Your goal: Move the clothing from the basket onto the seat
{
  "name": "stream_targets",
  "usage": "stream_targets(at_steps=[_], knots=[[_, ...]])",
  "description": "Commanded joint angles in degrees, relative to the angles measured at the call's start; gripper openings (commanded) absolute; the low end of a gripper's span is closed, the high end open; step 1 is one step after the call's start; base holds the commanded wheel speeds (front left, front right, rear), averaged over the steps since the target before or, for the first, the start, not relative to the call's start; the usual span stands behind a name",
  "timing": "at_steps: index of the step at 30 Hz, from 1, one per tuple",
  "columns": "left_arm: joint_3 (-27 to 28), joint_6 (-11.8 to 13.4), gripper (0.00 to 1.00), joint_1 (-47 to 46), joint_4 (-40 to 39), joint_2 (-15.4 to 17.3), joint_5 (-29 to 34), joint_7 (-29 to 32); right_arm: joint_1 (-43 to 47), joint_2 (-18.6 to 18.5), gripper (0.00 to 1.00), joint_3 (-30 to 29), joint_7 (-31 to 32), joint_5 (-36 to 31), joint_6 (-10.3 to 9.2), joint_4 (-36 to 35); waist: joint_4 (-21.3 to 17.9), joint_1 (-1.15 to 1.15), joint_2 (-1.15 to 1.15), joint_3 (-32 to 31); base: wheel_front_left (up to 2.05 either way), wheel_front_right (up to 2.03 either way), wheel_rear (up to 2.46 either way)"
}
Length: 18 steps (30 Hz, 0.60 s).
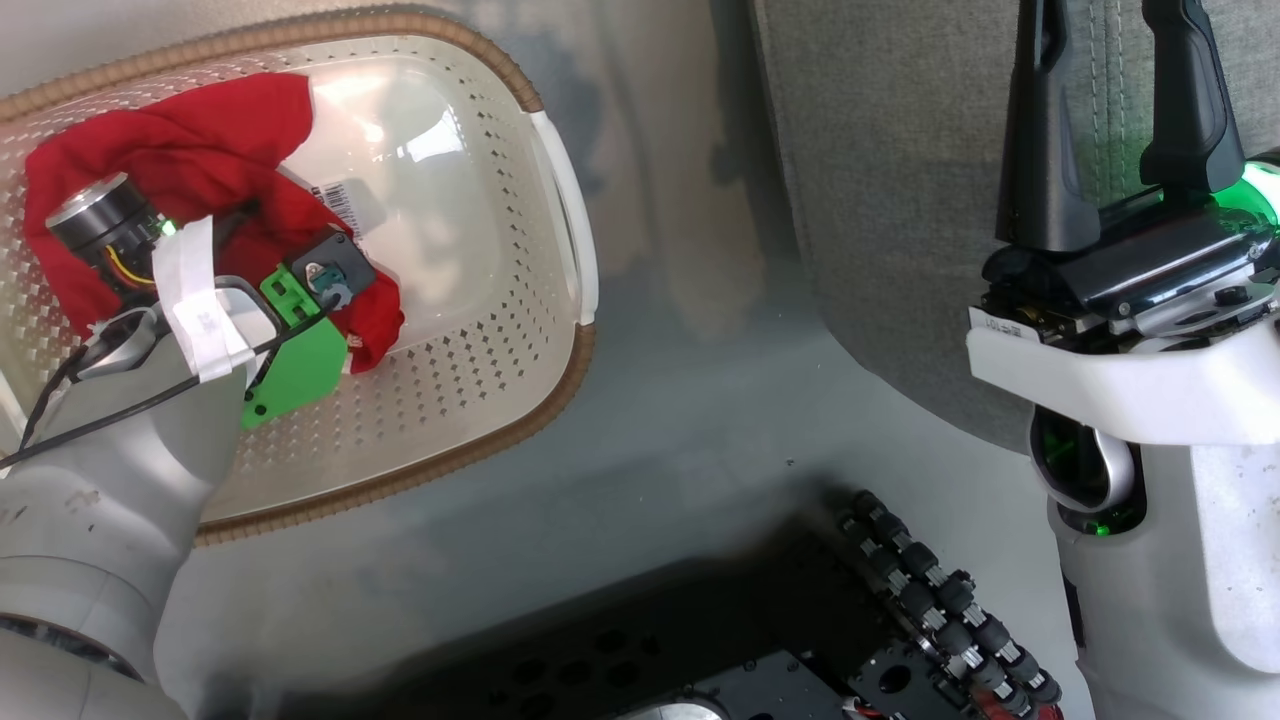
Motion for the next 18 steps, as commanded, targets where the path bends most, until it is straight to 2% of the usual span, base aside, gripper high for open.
stream_targets(at_steps=[1,3,4,5,6,10,18], knots=[[-0.2,0.0,1.00,-1.0,0.3,0.8,0.0,0.6,-0.4,0.0,1.00,-0.2,-0.2,0.1,-0.04,-0.4,-0.2,0.00,0.00,0.1,0.00,0.00,0.00],[-0.7,0.1,1.00,-1.1,0.5,1.2,0.4,1.5,-0.2,0.0,1.00,-0.3,-0.2,-0.1,-0.04,-0.2,-0.4,0.00,0.00,0.2,0.00,0.00,0.00],[-0.9,0.2,0.64,-1.2,0.5,1.1,0.5,1.7,-0.1,0.0,1.00,-0.3,-0.2,-0.3,-0.04,-0.1,-0.5,0.00,0.00,0.2,0.00,0.00,0.00],[-0.9,0.7,0.15,-1.4,0.4,1.1,0.3,1.1,-0.1,0.0,1.00,-0.3,-0.2,-0.4,-0.04,-0.1,-0.5,0.00,0.00,0.3,0.00,0.00,0.00],[-1.0,0.6,0.00,-1.5,0.4,1.0,0.2,0.9,-0.1,0.0,1.00,-0.4,-0.2,-0.5,-0.04,-0.1,-0.5,0.00,0.00,0.3,0.00,0.00,0.00],[-1.1,1.3,0.00,-1.4,0.4,0.5,-0.6,-0.4,0.0,0.0,1.00,-0.5,-0.2,-1.2,-0.04,0.1,-0.1,0.00,0.00,0.1,0.00,0.00,0.00],[1.2,4.9,0.00,2.6,-1.2,-2.3,-4.6,-7.4,0.9,0.0,1.00,-0.4,-0.2,-2.5,-0.04,1.0,2.0,0.00,0.00,-4.9,0.00,0.00,0.00]])
